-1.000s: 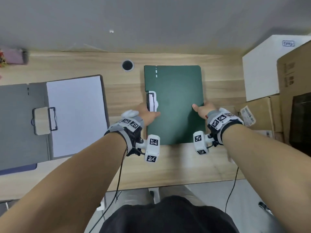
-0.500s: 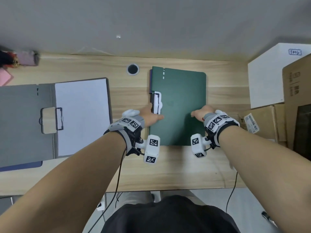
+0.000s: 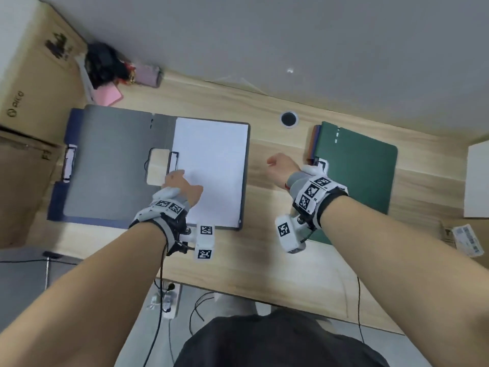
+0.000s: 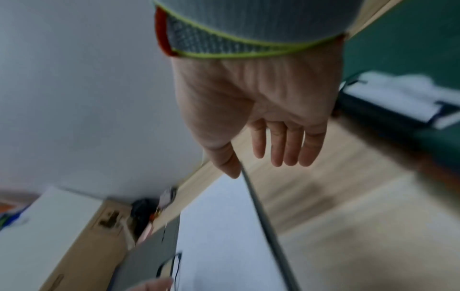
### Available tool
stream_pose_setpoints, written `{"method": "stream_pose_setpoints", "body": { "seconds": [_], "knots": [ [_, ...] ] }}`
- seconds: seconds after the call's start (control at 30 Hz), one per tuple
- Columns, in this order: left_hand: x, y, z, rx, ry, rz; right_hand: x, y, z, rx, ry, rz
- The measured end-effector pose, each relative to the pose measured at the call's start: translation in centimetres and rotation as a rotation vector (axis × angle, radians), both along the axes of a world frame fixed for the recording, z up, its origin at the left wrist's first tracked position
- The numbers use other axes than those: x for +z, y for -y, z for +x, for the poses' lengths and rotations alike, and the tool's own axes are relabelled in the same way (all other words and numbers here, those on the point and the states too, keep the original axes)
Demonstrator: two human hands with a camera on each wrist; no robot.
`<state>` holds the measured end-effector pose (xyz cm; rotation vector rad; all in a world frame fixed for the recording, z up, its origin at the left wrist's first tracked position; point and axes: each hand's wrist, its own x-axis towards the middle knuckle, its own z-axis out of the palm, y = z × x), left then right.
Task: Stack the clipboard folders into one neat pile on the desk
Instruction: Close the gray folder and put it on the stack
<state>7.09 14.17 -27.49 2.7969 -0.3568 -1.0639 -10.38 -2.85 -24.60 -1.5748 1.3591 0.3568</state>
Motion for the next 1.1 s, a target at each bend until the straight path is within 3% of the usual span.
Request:
{"method": "stream_pose_setpoints", "body": {
  "seconds": [0.2, 0.37, 0.5, 0.6, 0.7, 0.8, 0.9, 1.0, 1.1],
  "knots": [
    [-1.4, -2.9, 3.0, 0.024, 0.002, 0.085, -2.5, -4.3, 4.3, 0.004, -0.022, 0.175],
    [-1.8, -3.2, 4.9, -0.007, -0.091, 0.090, -3.4, -5.0, 5.3, -0.248, -0.032, 0.271],
    [-2.3, -3.2, 5.1, 0.133, -0.234, -0.074, -3.6, -4.6, 4.1, -0.365, -0.033, 0.321],
    [-1.9, -2.4, 4.3, 0.136, -0.318, -0.154, -2.3, -4.0, 3.6, -0.378, 0.002, 0.268],
    [-1.7, -1.6, 3.4, 0.079, -0.364, -0.184, 0.8, -2.4, 2.7, -0.366, 0.174, 0.132],
    [-1.4, -0.9, 3.1, 0.044, -0.245, -0.200, 4.5, 0.6, 0.4, -0.241, 0.214, -0.040],
    [-0.7, -0.7, 3.3, -0.031, 0.023, -0.009, 7.1, 3.1, -2.6, -0.192, 0.149, -0.192],
    [0.1, -1.4, 3.6, 0.064, -0.001, 0.205, 8.0, 3.9, -4.2, -0.171, 0.082, -0.290],
    [-0.4, -1.1, 2.9, 0.067, -0.040, 0.218, 7.5, 3.8, -5.2, -0.199, 0.056, -0.290]
  ]
}}
